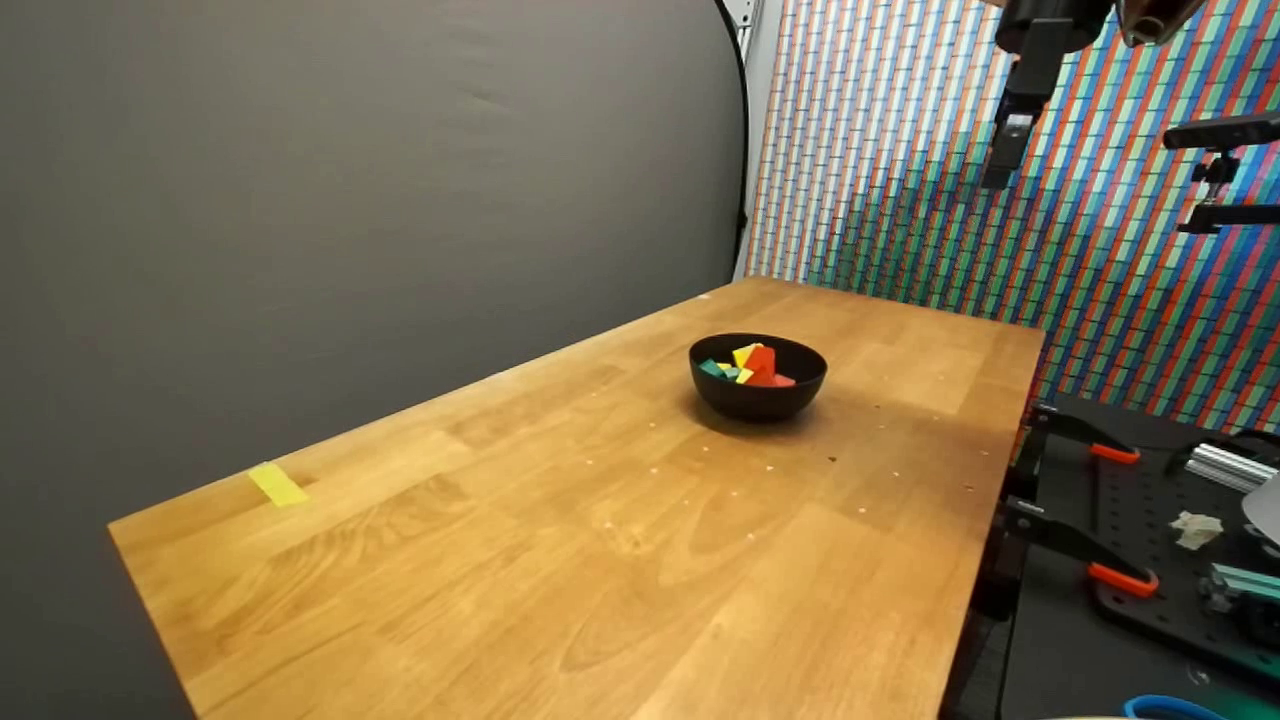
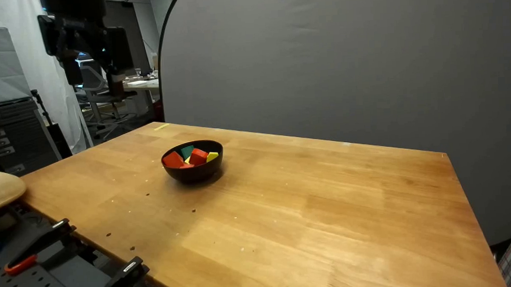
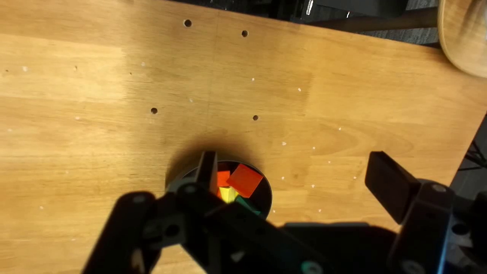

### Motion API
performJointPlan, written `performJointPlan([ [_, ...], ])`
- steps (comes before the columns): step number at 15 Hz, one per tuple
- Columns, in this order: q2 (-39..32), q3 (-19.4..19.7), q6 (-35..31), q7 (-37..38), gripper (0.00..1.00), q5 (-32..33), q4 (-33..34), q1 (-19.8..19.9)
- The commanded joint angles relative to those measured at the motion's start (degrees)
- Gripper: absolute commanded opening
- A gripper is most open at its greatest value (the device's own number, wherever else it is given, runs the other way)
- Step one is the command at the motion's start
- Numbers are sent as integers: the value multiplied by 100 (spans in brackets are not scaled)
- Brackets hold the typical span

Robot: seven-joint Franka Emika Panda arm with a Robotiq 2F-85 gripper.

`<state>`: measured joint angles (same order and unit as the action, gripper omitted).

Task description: Take the blocks out of the gift disappointed

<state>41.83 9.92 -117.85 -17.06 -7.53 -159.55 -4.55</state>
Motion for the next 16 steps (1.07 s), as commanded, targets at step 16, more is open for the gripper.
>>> performJointPlan([
  [16,-2150,-547,-2495,886,100,-747,805,-199],
])
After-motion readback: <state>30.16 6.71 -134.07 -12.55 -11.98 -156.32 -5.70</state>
